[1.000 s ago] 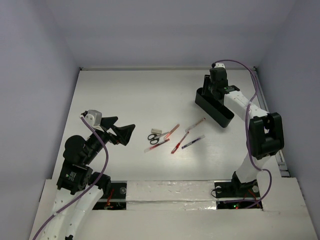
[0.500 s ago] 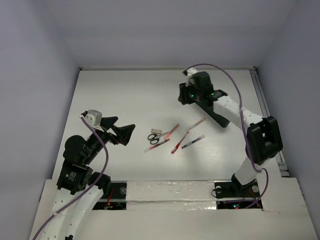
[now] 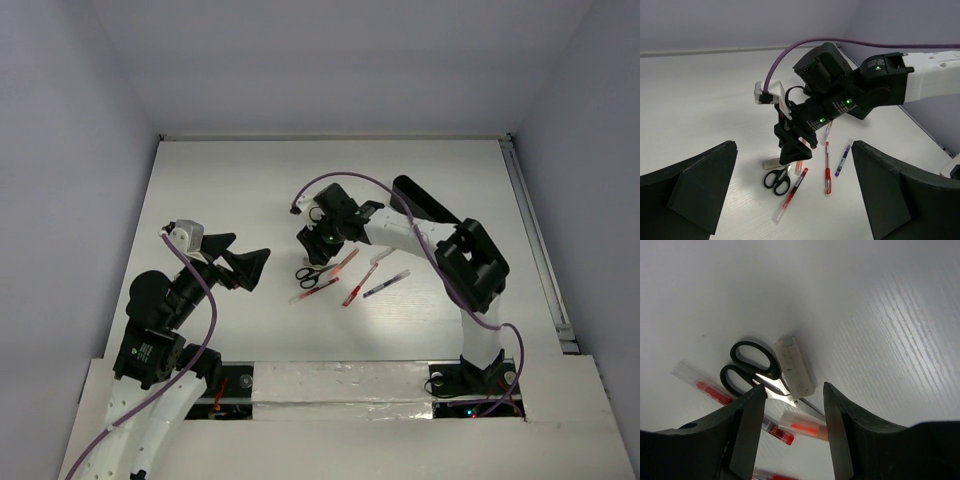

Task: Sort the stationery into containers
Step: Pick up the stationery from the center of the board.

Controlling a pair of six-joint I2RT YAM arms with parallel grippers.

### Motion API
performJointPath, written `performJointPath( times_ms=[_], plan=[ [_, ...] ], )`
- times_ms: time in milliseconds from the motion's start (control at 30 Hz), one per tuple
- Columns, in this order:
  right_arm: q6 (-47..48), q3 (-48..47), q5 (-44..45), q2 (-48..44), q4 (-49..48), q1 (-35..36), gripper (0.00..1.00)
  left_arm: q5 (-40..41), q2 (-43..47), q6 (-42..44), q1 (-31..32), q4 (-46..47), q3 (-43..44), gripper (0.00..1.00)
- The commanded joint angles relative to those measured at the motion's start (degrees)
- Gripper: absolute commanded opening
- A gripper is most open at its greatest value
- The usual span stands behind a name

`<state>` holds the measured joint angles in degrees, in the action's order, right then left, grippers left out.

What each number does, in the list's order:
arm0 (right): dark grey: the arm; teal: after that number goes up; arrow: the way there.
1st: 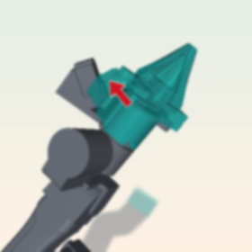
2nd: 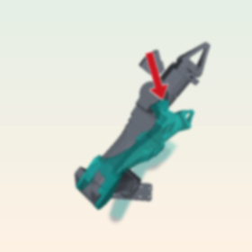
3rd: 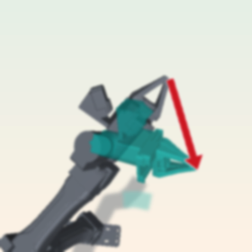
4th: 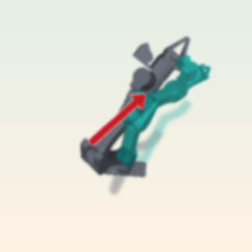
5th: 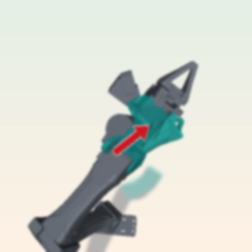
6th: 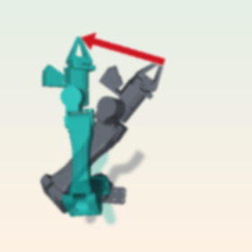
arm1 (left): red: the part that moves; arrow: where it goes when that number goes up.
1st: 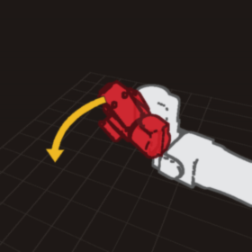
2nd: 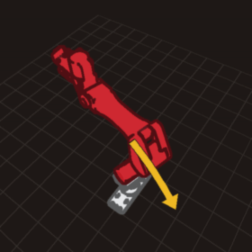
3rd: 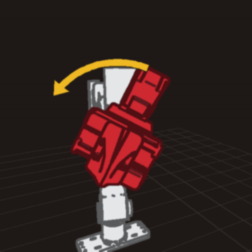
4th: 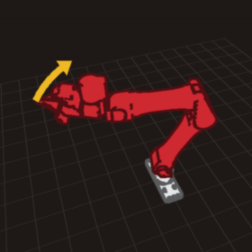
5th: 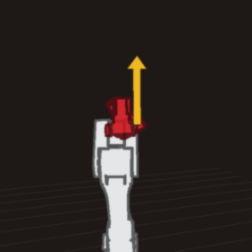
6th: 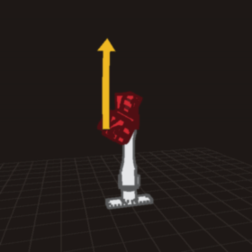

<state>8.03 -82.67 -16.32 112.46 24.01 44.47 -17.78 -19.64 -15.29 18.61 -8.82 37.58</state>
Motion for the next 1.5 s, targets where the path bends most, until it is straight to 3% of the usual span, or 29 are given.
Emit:
performJointPath(
  times_ms=[0,633,800,1467],
  plan=[
    [1.9,-4.5,2.3,1.3,2.4,0.7,0.56,-0.1,0.8,0.6,-0.3,3.0,0.4,0.99],
    [2.2,-8.9,5.4,8.1,4.7,1.8,0.49,-0.5,0.6,0.6,-0.3,3.1,0.3,0.99],
    [2.1,-9.5,7.3,8.6,4.9,1.8,0.42,-0.6,0.5,0.7,-0.3,3.0,0.4,0.99],
    [2.7,-10.3,1.5,9.5,6.9,1.8,0.46,-0.5,0.9,0.7,-0.3,3.0,0.4,0.99]
  ],
)
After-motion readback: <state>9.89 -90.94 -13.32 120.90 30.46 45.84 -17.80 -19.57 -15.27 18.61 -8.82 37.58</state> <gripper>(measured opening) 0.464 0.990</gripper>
